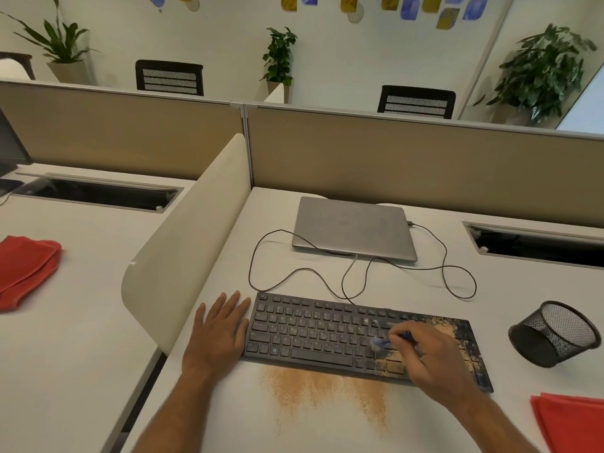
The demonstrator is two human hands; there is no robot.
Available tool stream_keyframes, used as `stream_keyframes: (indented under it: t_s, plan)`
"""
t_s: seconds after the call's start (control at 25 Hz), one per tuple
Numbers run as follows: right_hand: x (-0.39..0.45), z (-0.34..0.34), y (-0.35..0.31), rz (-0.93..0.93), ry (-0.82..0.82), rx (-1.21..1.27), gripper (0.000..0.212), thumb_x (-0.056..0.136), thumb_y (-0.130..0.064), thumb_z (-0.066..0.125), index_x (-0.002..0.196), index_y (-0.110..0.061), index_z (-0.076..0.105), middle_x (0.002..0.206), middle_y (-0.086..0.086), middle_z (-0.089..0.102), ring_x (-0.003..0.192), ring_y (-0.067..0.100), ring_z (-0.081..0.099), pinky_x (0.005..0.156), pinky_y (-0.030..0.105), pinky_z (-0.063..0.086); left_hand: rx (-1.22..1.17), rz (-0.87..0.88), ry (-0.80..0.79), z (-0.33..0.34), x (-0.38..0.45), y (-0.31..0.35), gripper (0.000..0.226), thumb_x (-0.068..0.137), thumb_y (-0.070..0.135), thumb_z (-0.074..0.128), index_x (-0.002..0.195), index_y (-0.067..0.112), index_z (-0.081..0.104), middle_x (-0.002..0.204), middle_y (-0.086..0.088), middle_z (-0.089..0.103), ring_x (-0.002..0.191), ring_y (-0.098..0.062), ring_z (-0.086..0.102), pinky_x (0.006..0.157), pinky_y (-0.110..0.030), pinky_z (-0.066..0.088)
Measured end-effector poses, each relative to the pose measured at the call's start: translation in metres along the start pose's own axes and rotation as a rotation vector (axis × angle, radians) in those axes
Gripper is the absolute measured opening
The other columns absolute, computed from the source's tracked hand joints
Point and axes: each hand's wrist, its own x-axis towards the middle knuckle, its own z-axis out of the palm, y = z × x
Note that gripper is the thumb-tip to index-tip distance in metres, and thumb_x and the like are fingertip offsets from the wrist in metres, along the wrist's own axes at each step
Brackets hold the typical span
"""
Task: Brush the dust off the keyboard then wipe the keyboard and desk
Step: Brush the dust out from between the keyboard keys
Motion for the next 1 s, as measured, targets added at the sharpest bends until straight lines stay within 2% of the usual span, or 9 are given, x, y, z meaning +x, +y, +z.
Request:
stream_keyframes:
  t_s: [0.12,0.2,0.32,0.4,0.56,0.72,0.8,0.92,1.0]
  plan:
    - [-0.002,0.001,-0.002,-0.017,-0.061,-0.048,0.006,0.087,-0.028,0.058,0.085,-0.029,0.063,0.067,-0.019,0.059,0.064,0.002,0.053,0.052,0.011,0.038,-0.001,-0.001,-0.009,-0.001,0.0,0.0,0.076,0.088,0.058,-0.004,0.157,0.039,0.023,0.165,0.017,0.011,0.152,-0.004,-0.003,0.124,-0.039,-0.009]
    - [-0.004,-0.002,0.001,0.026,-0.1,-0.036,0.011,0.088,-0.024,0.061,0.081,-0.032,0.063,0.057,-0.016,0.056,0.053,0.006,0.051,0.045,0.011,0.03,-0.002,0.001,-0.004,-0.001,0.0,0.001,0.077,0.088,0.058,-0.004,0.157,0.038,0.023,0.165,0.017,0.012,0.152,-0.004,-0.003,0.124,-0.038,-0.009]
    - [-0.002,-0.009,0.001,0.12,-0.034,0.07,0.011,0.086,-0.02,0.067,0.08,-0.029,0.068,0.054,-0.013,0.058,0.041,0.01,0.049,0.038,0.02,0.033,-0.001,-0.001,-0.001,-0.001,0.0,0.0,0.076,0.088,0.058,-0.004,0.157,0.038,0.024,0.165,0.017,0.012,0.152,-0.004,-0.003,0.124,-0.038,-0.009]
    - [-0.001,-0.009,-0.003,0.131,-0.031,0.062,0.008,0.085,-0.021,0.067,0.083,-0.029,0.069,0.055,-0.014,0.059,0.041,0.011,0.051,0.037,0.02,0.036,0.0,0.003,-0.005,-0.001,0.0,0.0,0.076,0.088,0.058,-0.004,0.157,0.039,0.023,0.165,0.017,0.012,0.152,-0.004,-0.003,0.124,-0.038,-0.009]
    - [-0.005,-0.009,-0.003,0.121,-0.179,-0.011,0.013,0.084,-0.024,0.07,0.076,-0.034,0.068,0.05,-0.015,0.057,0.047,0.009,0.051,0.04,0.015,0.031,-0.007,0.002,0.0,0.0,0.0,-0.001,0.075,0.089,0.058,-0.003,0.157,0.039,0.024,0.165,0.017,0.012,0.152,-0.003,-0.004,0.124,-0.038,-0.01]
    - [-0.003,-0.012,-0.003,0.152,-0.076,0.047,0.011,0.084,-0.022,0.07,0.08,-0.032,0.069,0.049,-0.013,0.058,0.04,0.012,0.05,0.037,0.02,0.033,-0.006,0.002,0.0,0.001,0.0,-0.002,0.074,0.089,0.057,-0.002,0.156,0.039,0.024,0.165,0.017,0.013,0.152,-0.003,-0.003,0.124,-0.038,-0.01]
    - [-0.003,-0.009,-0.007,0.13,-0.117,0.025,0.009,0.085,-0.025,0.068,0.081,-0.033,0.068,0.048,-0.013,0.056,0.042,0.01,0.049,0.038,0.015,0.029,-0.003,-0.003,-0.005,0.001,0.0,-0.002,0.074,0.089,0.057,-0.002,0.156,0.04,0.023,0.165,0.018,0.012,0.152,-0.003,-0.004,0.124,-0.038,-0.009]
    - [-0.005,-0.01,-0.006,0.123,-0.239,-0.003,0.015,0.085,-0.027,0.068,0.073,-0.035,0.066,0.052,-0.012,0.057,0.049,0.009,0.049,0.043,0.016,0.031,-0.001,-0.005,-0.004,0.002,0.001,-0.002,0.074,0.089,0.057,-0.002,0.156,0.04,0.023,0.165,0.019,0.011,0.152,-0.003,-0.004,0.124,-0.039,-0.009]
    - [-0.005,-0.013,-0.004,0.128,-0.218,0.013,0.013,0.085,-0.026,0.069,0.074,-0.033,0.068,0.054,-0.013,0.058,0.048,0.011,0.049,0.042,0.016,0.03,0.0,-0.004,-0.002,0.002,0.001,-0.002,0.074,0.089,0.057,-0.002,0.157,0.04,0.023,0.165,0.018,0.011,0.152,-0.003,-0.004,0.124,-0.039,-0.009]
